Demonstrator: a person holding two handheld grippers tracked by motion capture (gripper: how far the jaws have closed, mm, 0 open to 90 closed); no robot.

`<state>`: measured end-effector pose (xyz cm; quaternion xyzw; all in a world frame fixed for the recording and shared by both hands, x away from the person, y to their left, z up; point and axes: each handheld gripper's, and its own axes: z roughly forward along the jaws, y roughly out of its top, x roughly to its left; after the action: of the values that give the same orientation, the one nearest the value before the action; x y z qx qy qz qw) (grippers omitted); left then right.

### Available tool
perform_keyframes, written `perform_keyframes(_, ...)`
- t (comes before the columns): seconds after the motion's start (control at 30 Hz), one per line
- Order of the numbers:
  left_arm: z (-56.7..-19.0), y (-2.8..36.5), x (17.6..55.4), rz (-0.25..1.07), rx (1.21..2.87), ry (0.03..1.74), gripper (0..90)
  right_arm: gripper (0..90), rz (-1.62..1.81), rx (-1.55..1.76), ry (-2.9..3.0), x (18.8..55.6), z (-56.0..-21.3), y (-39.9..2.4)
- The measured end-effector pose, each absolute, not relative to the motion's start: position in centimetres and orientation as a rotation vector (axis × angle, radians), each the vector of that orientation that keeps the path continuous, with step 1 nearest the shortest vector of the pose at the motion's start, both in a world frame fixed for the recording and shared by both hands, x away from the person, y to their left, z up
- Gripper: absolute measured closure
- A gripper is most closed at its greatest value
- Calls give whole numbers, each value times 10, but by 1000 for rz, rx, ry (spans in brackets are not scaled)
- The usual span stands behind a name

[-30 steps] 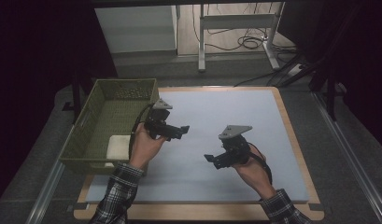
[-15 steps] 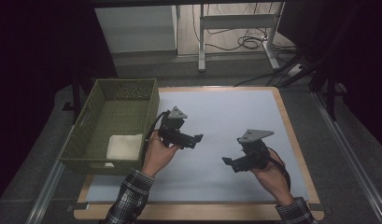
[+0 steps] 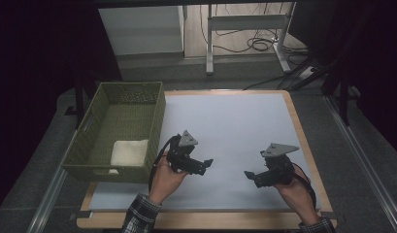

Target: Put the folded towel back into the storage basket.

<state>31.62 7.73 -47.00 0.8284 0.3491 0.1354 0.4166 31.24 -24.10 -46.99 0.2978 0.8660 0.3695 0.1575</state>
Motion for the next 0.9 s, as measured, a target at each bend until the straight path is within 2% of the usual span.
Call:
perform_keyframes(0.47,-512,94,283,344,2103,924,0,53,1026,940,2456,302,-502,-269)
perform_keyframes(0.9,-547,95,278,332,2164,976,0,46,992,963,2454,296,-532,-277)
